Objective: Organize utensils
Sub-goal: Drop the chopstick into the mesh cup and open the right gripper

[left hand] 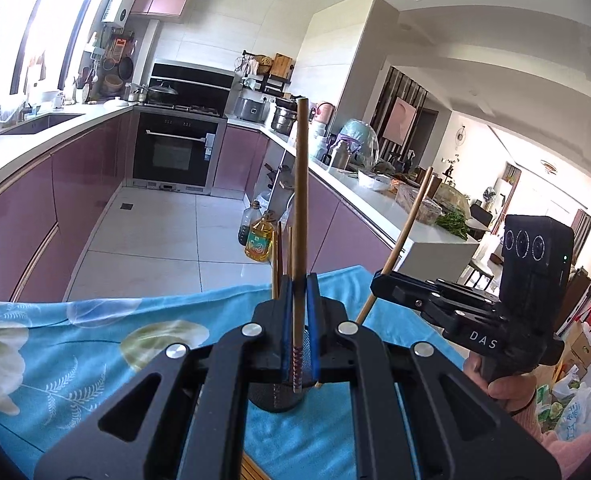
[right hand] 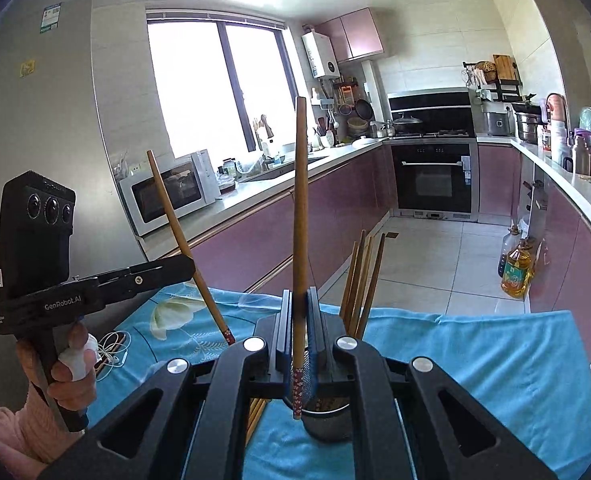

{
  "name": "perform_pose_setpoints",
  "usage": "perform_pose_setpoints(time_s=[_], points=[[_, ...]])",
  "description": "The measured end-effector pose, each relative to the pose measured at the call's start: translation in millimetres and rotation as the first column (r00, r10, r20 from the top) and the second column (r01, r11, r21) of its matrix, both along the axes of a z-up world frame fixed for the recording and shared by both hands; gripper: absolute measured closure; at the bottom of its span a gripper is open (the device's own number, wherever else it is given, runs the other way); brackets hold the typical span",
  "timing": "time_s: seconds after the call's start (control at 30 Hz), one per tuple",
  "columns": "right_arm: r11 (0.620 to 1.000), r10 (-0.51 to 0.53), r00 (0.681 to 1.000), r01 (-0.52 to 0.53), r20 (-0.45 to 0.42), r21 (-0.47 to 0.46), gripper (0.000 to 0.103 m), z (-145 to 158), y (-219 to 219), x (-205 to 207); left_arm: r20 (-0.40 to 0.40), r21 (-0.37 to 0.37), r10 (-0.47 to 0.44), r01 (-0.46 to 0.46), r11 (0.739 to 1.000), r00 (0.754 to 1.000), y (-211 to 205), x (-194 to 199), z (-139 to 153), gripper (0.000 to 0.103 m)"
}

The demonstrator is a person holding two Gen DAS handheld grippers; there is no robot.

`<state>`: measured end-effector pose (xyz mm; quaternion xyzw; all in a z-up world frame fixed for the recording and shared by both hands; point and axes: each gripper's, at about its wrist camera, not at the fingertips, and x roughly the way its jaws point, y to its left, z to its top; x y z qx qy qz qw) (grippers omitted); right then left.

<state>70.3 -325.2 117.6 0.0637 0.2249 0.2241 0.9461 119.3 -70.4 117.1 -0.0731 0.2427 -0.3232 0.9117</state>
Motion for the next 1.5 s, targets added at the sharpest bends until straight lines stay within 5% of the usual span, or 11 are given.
perform_pose_setpoints(time_s=[0.4,0.87,1.5], points=[[0.999,-0.031,0.999,0.031,-0.033,-0.012,0.097,-10.9,-1.1,23.0,-0.026,0.085,0.003,-0.001,0.996,1.000,-27.6,21.3,-10.0,0.096],[0.999,-0.036,0.974,0.027,-0.223,-0.046,0.097,-65.0,-2.2,52.7,-0.136,0.230,0.001,0.031,0.973,0.991,-49.0,40.4,-53.7,0.096],[0.997,-0.072,0.963,0.070,-0.261,-0.018,0.090,-77.0,-7.0,66.5,-0.222,0.222,0.034,0.017,0.975,0.974,-53.2,78.6,-86.3,0.095]])
